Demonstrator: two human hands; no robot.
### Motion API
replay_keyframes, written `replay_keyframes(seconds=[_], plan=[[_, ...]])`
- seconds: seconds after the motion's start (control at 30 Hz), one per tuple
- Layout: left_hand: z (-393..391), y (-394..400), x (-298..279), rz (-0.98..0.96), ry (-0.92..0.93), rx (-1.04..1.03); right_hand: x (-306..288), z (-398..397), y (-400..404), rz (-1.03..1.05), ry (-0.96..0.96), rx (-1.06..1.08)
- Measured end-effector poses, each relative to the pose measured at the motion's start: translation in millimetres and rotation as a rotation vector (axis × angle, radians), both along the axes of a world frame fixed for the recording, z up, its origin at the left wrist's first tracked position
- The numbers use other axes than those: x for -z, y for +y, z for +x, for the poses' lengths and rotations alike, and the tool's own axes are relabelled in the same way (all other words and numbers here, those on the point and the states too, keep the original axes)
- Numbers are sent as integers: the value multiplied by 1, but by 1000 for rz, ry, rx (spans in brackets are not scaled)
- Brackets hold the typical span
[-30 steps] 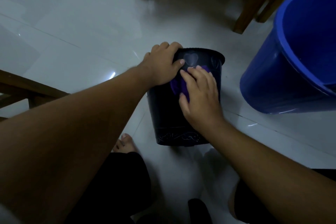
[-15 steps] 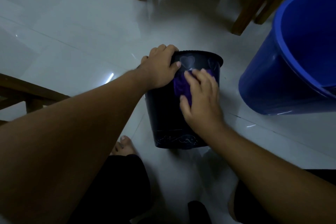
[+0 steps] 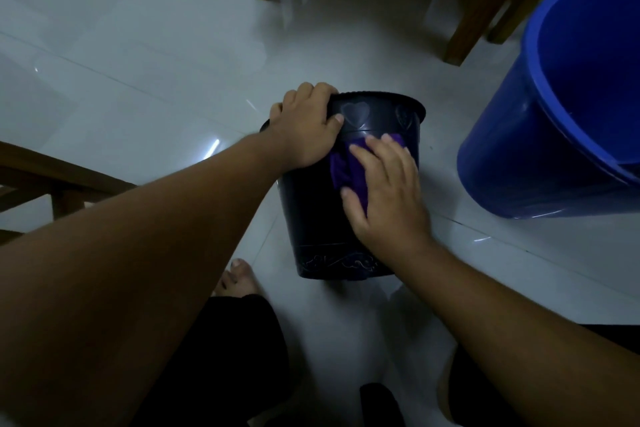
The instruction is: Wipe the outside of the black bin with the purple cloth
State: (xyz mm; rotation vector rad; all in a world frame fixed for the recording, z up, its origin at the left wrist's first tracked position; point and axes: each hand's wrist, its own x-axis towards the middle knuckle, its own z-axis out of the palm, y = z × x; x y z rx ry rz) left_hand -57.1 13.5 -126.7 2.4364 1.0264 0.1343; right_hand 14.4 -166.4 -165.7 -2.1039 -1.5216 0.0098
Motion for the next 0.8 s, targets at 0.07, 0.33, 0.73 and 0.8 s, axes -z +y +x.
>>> replay_keyframes(seconds=[0.07, 0.33, 0.73, 0.8], plan=[[1, -2, 2, 15, -3, -2, 10, -8, -28, -5, -34, -52], [-9, 4, 0, -49, -30, -48, 1, -2, -5, -23, -46, -54], [-10, -14, 0, 185, -75, 54, 22, -36, -47, 33, -154, -237], [-6, -18, -4, 188, -49, 18, 20, -31, -45, 38, -153, -257]])
